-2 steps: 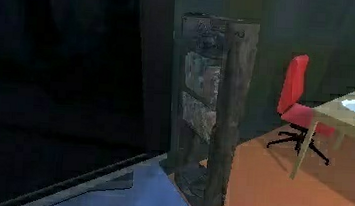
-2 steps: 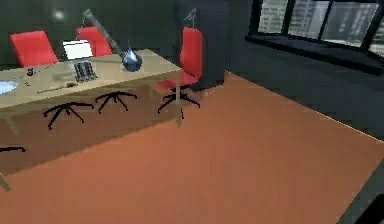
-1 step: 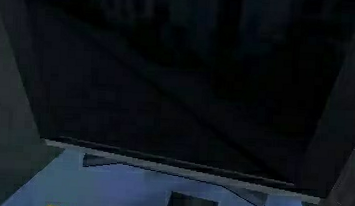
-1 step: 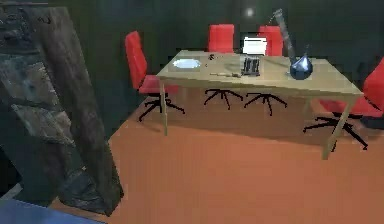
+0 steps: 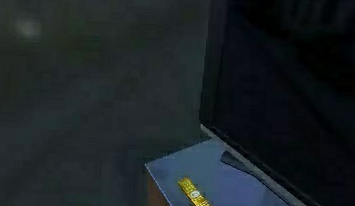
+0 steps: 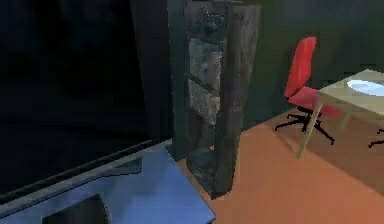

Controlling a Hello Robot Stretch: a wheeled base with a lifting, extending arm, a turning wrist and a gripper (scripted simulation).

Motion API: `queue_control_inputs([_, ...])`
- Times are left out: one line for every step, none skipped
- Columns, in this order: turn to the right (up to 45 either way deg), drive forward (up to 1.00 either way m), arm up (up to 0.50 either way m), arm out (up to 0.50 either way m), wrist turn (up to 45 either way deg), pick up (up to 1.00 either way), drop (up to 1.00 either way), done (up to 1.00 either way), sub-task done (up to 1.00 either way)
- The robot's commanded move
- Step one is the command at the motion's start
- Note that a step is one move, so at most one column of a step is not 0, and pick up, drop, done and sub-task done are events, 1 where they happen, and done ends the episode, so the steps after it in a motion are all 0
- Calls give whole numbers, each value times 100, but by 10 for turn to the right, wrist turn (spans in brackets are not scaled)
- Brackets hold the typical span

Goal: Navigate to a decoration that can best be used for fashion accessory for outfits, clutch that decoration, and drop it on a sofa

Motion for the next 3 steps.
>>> queue_control_inputs([-330,0,0,0,0,0,0,0,0])
queue_control_inputs([0,0,50,0,0,0,0,0,0])
queue_control_inputs([0,0,28,0,0,0,0,0,0])
